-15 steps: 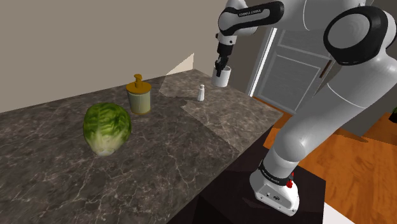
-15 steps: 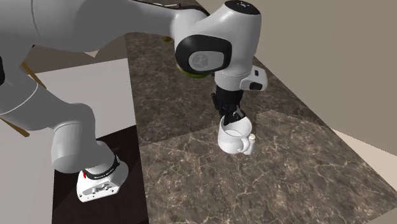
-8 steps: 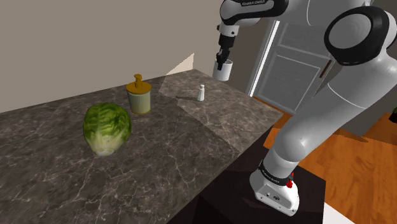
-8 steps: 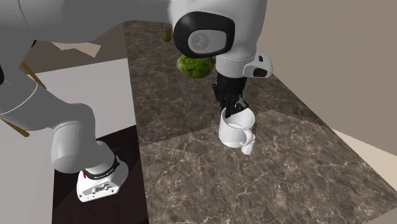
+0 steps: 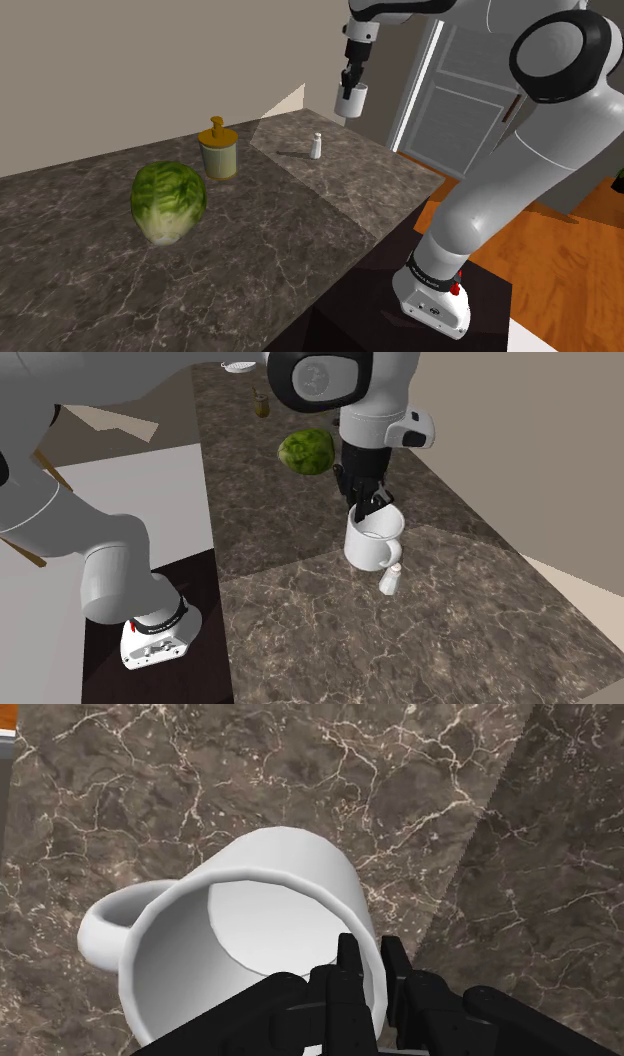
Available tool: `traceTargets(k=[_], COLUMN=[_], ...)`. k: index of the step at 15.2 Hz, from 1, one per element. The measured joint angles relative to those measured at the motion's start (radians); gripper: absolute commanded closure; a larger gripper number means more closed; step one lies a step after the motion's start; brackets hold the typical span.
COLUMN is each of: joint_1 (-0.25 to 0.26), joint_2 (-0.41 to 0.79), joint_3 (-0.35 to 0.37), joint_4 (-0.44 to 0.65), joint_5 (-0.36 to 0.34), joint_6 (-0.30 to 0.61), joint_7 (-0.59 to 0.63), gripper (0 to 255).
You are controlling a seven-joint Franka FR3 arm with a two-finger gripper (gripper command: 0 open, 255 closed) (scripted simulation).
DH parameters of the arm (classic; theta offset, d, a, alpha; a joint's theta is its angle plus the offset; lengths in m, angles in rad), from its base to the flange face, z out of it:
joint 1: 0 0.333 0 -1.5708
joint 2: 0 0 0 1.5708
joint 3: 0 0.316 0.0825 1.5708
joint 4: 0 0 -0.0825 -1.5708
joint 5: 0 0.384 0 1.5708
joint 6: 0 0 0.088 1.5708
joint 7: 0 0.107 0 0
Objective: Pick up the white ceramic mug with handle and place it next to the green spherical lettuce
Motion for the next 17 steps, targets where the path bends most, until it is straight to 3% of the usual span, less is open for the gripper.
traceTargets(k=[11,17], joint_1=[0.101,0.157], joint_2=[-0.031,0.013], joint_3=[0.168,0.256], joint_4=[-0.04,0.01], joint_5=[0.029,0.048], joint_6=[0.005,-0.001], joint_7=[0.26,0.4], gripper=[255,255])
